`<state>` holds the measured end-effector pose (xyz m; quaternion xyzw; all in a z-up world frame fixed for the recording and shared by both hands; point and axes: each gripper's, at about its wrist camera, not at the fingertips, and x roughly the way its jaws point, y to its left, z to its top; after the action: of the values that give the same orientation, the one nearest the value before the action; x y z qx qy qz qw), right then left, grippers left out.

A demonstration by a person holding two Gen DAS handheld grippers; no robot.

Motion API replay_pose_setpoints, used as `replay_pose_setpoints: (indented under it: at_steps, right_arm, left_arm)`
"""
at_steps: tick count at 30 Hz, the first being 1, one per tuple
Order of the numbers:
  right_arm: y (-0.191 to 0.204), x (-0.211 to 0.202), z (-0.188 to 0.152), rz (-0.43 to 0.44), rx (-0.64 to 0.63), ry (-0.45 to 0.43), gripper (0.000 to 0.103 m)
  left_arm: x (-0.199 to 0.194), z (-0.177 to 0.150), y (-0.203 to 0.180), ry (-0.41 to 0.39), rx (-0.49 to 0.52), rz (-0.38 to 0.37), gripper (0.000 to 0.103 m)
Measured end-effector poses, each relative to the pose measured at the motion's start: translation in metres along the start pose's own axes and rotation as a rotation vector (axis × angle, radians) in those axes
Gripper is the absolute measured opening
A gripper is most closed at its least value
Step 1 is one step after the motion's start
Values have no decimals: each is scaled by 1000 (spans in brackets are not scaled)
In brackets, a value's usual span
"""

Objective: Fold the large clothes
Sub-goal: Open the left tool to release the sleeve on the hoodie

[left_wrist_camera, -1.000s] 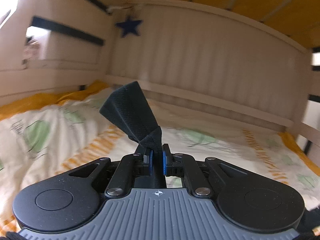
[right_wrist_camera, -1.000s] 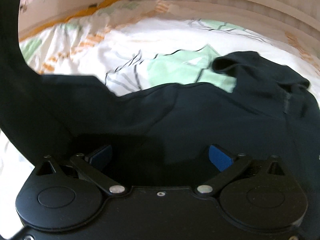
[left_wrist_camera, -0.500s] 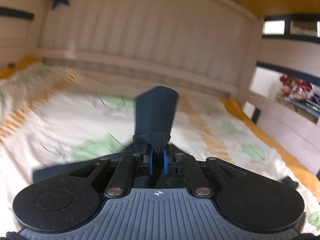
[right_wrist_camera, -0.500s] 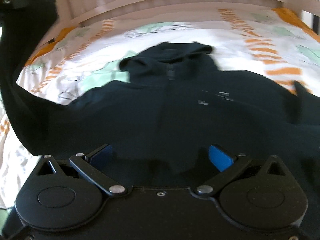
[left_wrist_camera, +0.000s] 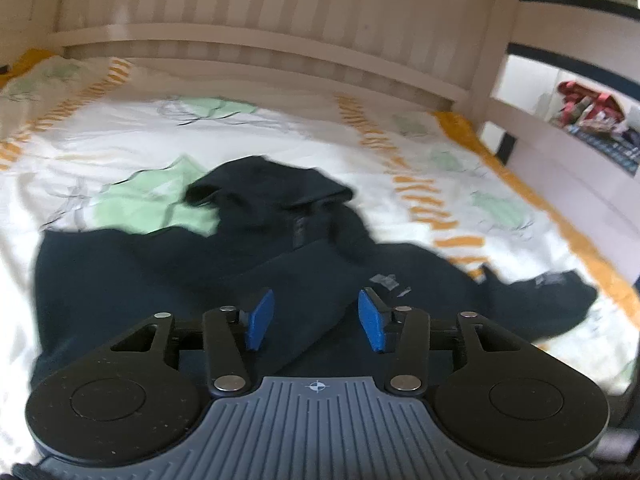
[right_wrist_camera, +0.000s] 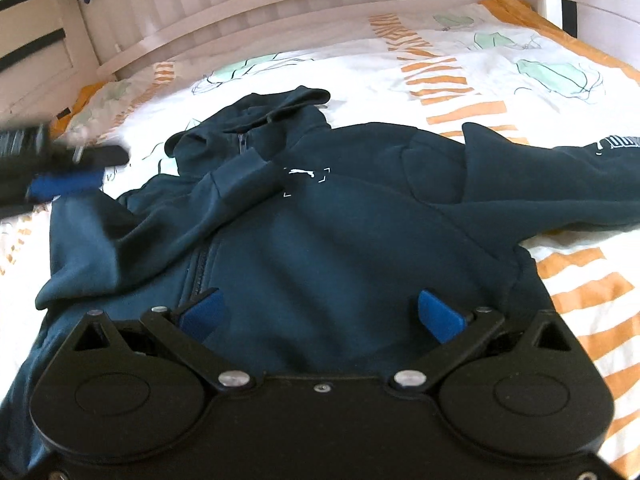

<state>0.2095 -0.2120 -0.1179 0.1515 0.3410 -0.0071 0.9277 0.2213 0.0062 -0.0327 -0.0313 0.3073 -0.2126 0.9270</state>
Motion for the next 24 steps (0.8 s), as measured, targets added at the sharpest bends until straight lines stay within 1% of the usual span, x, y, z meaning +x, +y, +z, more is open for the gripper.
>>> replay_pose_setpoints:
  at_steps: [2,5,9,11,12,13,14,15,16,19,23,24]
  right_arm:
    - [0,1,3,29,5,-4,102]
    - [1,3,7,72,3,-10,102]
    - [9,18,24,128,6,-15,102]
    - [15,28,34,139,-10,-27,102]
    - [19,33,37,138,-23,-33,98]
    - [23,39,41,136,-37,-36,91]
    - [27,46,47,133,-52,-35,88]
    - [31,53,50,132,-62,-32,87]
    - [34,59,53,131,-69,-30,87]
    - [41,79,62,121,-84,-25,87]
    - [46,104,71,105,-102,13,87]
    - [47,110,72,105,-108,28,83]
  left_arm:
    - [-4,-7,1,-1,4,53,48]
    - [-2,-27,23,36,-4,138,48]
    - [-1,-47,54,80,-56,218,48]
    - [2,-53,68,113,-84,263,48]
    - [5,-56,76,126,-102,273,48]
    - [3,-57,81,111,-123,256,50]
    - [2,-57,84,101,-140,246,50]
    - [1,-56,85,101,-142,242,51]
    - [1,-56,85,102,-131,239,55]
    - [2,-59,79,101,-83,242,61]
    - [3,-60,77,104,-62,240,66]
    - [5,-61,76,104,-63,238,66]
